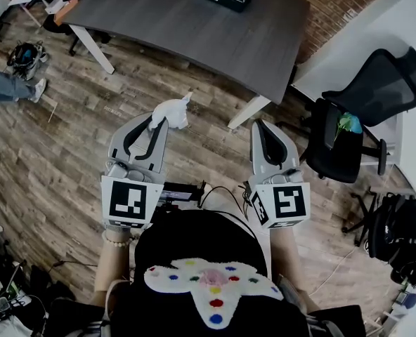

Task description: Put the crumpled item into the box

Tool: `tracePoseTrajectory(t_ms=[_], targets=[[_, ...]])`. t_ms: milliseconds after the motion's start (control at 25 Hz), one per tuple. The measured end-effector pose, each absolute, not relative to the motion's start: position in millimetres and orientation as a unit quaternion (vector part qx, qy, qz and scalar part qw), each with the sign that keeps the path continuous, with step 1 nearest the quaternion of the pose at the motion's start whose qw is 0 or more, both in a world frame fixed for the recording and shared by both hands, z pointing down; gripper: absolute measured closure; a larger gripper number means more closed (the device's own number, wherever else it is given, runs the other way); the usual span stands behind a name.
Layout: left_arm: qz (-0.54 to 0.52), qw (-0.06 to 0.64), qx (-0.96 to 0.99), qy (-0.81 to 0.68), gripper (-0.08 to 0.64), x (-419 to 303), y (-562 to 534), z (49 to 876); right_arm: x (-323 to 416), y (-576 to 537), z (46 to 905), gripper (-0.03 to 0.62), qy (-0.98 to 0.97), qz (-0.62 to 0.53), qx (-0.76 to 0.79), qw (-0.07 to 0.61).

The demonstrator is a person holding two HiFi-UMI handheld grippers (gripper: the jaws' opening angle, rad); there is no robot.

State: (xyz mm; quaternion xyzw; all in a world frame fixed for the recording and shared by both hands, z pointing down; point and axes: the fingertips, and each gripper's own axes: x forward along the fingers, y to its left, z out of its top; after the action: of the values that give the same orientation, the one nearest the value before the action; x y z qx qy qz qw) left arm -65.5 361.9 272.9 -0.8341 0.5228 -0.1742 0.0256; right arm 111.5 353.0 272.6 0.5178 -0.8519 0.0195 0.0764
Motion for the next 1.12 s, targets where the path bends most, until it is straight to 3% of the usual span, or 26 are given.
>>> tracePoseTrajectory(t_ms=[1120], targets=[[-0.156, 0.034, -0.835, 0.527, 0.500, -99, 357, 271, 86, 348, 269, 0.583, -0.847, -0.004, 0.526, 0.078]])
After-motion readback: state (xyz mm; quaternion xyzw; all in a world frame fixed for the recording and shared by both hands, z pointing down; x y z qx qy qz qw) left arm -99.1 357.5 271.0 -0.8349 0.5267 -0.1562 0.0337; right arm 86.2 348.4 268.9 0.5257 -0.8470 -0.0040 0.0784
